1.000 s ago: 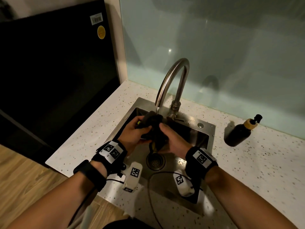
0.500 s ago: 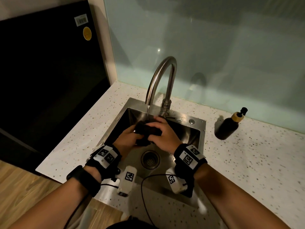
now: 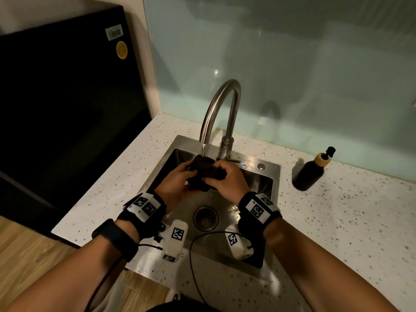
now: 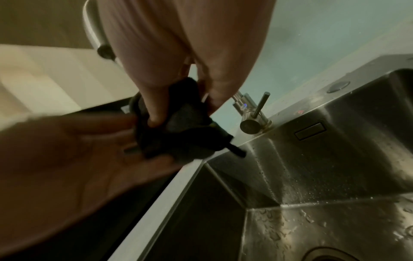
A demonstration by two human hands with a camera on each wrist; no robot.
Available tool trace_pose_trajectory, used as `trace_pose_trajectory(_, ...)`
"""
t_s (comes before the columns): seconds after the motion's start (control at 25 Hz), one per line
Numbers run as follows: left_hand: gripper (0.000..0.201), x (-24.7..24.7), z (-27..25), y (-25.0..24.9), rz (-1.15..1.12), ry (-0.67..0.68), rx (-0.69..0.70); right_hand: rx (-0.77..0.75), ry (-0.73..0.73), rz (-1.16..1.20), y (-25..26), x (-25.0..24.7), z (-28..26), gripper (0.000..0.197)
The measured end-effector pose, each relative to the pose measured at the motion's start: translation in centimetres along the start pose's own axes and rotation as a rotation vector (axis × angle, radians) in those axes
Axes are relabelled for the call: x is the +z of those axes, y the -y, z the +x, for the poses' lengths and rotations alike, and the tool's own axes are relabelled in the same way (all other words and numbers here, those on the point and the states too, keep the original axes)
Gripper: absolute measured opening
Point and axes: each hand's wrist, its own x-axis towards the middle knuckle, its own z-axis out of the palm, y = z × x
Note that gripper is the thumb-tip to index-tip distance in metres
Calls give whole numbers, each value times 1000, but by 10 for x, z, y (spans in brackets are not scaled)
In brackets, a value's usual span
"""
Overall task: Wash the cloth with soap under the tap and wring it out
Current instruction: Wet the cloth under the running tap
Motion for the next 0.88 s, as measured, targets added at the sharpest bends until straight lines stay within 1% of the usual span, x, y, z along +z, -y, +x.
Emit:
trace_pose_trajectory(0.08, 38, 2, 0, -1, -4, 44, -5, -14, 52, -32, -1, 2, 0, 29)
trace_pose_trajectory(0.16, 42, -2, 4, 3, 73, 8, 53, 47, 163, 38, -2, -4, 0, 29)
trace_pose_trajectory(0.24, 38, -9, 9, 3, 112, -48, 100, 142, 275, 150, -2, -10, -1, 34)
trace_pose_trajectory(0.28, 37, -12, 11, 1, 132, -57, 113, 153, 285, 161, -4, -12, -1, 35)
trace_pose_trajectory(0.32, 37, -15, 12, 0, 160, -59, 121, 135, 254, 124, -5, -13, -1, 34)
trace_pose_trajectory(0.4, 39, -16, 11, -2, 244, -25, 135, 50, 144, -1, -7, -11, -1, 37)
trace_pose_trajectory(0.44, 41, -14, 9, -2, 294, -2, 140, 13, 83, -21, -7, -9, -1, 39)
trace_pose_trajectory(0.52, 44, -10, 7, 1, 408, 39, 152, -8, -2, 8, -10, -4, 1, 40)
trace_pose_trajectory(0.56, 46, -9, 8, 3, 460, 59, 167, 9, -10, 29, -10, -2, 1, 43)
trace_pose_trajectory(0.64, 46, -10, 10, 3, 557, 58, 227, 48, 24, 68, -11, -2, 2, 52)
trace_pose_trajectory(0.72, 41, -11, 10, 2, 610, -3, 285, 36, 87, 55, -9, -6, 3, 55)
trace_pose_trajectory(0.84, 31, -17, 14, 0, 643, -122, 327, 20, 247, -38, -5, -21, 12, 44)
trace_pose_trajectory(0.88, 29, -20, 14, 0, 675, -150, 326, 36, 253, -98, -9, -28, 17, 39)
